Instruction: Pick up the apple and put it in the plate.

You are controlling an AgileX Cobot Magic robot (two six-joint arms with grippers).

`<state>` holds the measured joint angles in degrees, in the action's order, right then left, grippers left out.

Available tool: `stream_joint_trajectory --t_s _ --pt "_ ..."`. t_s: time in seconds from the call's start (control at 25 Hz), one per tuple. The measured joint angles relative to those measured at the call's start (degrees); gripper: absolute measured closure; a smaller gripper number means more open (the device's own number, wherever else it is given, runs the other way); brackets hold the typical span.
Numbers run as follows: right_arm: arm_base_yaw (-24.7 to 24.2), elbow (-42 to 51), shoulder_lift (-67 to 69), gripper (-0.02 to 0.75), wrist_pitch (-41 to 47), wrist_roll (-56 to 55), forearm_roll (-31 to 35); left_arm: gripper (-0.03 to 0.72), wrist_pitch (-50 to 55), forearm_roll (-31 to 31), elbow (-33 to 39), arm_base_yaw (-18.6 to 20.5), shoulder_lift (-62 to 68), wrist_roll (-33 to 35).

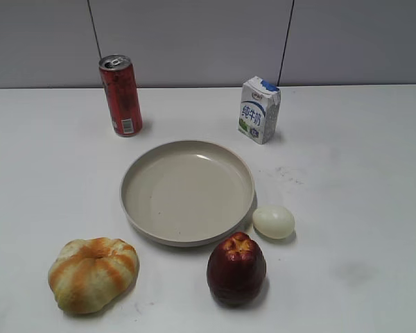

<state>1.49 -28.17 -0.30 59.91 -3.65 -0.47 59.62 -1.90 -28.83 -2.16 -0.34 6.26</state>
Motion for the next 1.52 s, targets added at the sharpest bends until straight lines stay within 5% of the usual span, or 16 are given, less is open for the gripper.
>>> stream_joint_trajectory --t_s 1.0,1.36,1.52 --pt "0.0 -0.06 0.0 0.145 -0.17 -0.73 0.47 0.101 0.0 0.0 0.0 0.0 0.0 0.0" --pt "0.0 -1.65 10.64 0.145 -23.31 -1.82 1.27 0.101 0.0 0.0 0.0 0.0 0.0 0.0" --pt "0.0 -2.44 22.25 0.145 -25.68 1.6 5.35 0.101 0.0 0.0 0.0 0.0 0.0 0.0"
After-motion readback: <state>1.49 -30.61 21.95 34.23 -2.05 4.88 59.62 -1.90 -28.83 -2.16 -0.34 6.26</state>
